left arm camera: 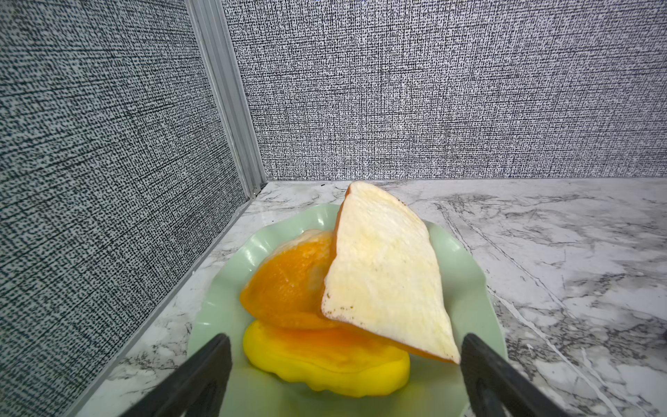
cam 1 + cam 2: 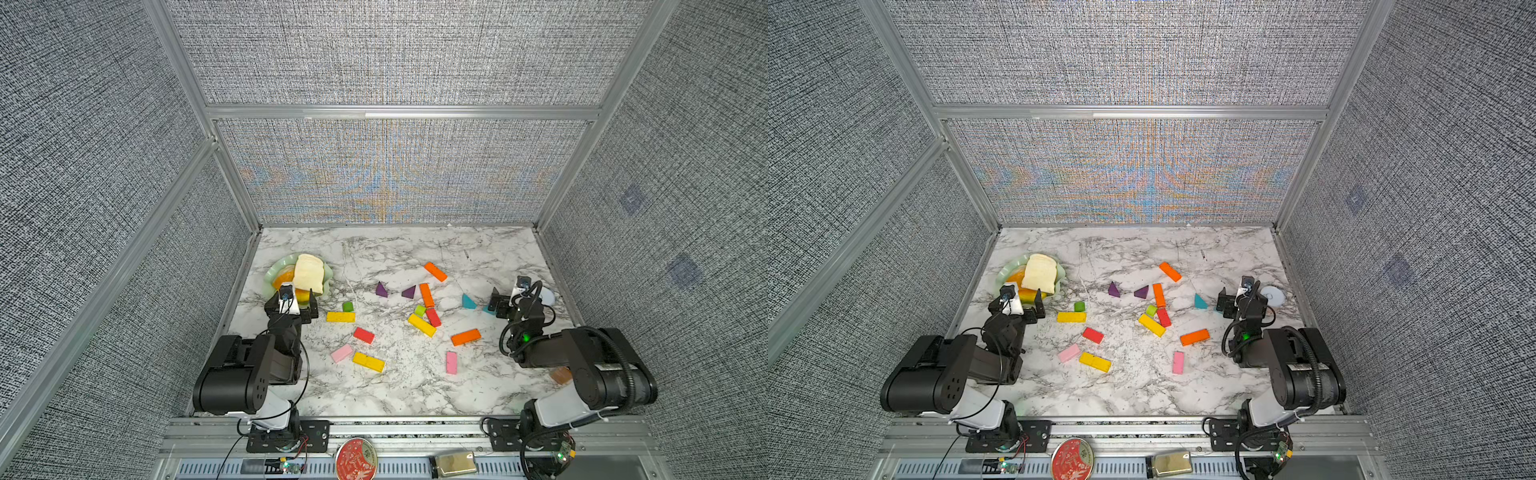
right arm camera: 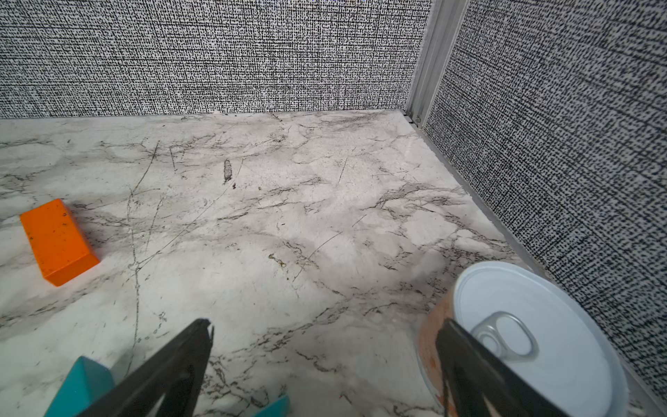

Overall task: Assemble a carrot with building blocks
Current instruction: Adjust the building block at the center of the board.

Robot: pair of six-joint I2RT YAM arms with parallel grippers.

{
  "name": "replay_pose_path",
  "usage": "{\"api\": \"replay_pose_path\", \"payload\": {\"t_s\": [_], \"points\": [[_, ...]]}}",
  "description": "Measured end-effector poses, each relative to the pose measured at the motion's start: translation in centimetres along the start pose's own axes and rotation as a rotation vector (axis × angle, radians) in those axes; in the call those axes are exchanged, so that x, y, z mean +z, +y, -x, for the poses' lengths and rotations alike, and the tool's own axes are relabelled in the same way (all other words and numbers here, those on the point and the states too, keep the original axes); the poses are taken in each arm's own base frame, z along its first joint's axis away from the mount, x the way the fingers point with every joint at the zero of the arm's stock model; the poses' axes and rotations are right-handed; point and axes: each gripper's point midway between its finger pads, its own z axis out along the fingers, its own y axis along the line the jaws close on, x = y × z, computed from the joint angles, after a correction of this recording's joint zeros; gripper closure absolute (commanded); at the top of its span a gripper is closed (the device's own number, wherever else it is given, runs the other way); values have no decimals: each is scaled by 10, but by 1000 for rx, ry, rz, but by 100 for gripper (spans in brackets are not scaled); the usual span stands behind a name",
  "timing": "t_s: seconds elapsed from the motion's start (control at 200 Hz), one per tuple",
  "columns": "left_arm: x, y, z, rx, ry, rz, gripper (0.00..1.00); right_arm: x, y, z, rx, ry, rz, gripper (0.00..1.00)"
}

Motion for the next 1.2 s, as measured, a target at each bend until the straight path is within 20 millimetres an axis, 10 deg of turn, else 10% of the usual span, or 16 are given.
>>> {"api": "replay_pose_path", "payload": {"t_s": [0.875,1.096,1.201], "points": [[-7,5,4,-3,-16,23,1,0,-1,0,1,0,-2,1],[-32,13,110,-45,-268,48,1,-2,-2,7,-1,-5,-15,1],[-39,12,170,-82,-354,17,1,1,7,52,-12,-48,-20,1]]}}
